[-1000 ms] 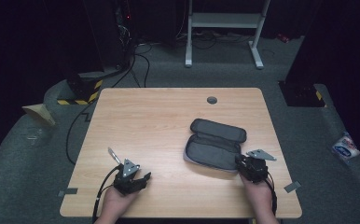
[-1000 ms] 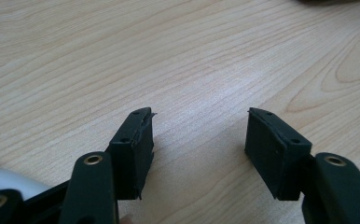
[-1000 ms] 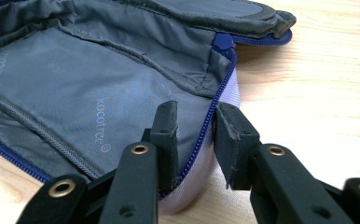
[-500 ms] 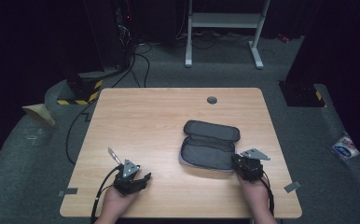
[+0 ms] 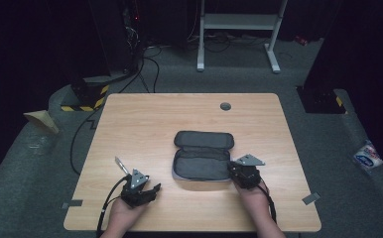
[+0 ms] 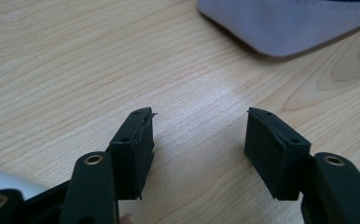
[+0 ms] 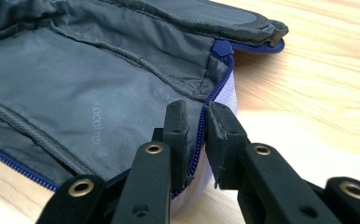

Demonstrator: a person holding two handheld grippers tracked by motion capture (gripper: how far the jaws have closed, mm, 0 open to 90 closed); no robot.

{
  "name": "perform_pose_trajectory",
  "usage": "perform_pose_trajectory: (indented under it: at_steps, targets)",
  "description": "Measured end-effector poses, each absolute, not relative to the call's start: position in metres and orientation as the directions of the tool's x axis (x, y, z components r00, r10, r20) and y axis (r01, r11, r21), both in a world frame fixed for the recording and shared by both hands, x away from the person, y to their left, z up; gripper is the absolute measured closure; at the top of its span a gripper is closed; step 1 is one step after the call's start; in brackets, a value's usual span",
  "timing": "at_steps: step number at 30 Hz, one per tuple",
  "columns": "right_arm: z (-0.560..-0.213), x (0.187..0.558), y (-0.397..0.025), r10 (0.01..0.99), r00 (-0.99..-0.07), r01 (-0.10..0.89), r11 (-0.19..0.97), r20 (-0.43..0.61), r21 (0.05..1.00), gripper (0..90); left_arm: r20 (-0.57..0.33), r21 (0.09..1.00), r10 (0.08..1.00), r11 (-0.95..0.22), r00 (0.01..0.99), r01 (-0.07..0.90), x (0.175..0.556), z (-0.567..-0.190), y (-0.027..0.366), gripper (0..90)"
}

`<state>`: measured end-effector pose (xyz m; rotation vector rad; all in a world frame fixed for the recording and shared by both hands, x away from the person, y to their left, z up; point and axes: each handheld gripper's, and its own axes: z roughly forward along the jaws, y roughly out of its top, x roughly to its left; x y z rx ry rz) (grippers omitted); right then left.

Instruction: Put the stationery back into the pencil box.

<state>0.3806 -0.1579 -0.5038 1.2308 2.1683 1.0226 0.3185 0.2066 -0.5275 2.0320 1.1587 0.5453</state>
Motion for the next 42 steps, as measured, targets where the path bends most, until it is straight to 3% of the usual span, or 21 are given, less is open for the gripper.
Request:
perform_pose_trajectory:
  at_steps: [9,27,42]
  targets:
    - [-0.502,0.377,-0.134,0.836,-0.549,0.514,0.354,-0.017,0.781,75.3,0.007,0.761,0.863,-0.332,0.505,0.557,0.318,-0.527,0.207,42.0]
    - [-0.502,0.371,-0.129,0.835,-0.55,0.509,0.354,-0.019,0.784,72.0,0.007,0.761,0.862,-0.334,0.507,0.557,0.319,-0.527,0.207,42.0]
    - [-0.488,0.368,-0.142,0.848,-0.53,0.493,0.303,0.006,0.816,60.6,0.008,0.76,0.862,-0.335,0.507,0.557,0.319,-0.527,0.207,42.1]
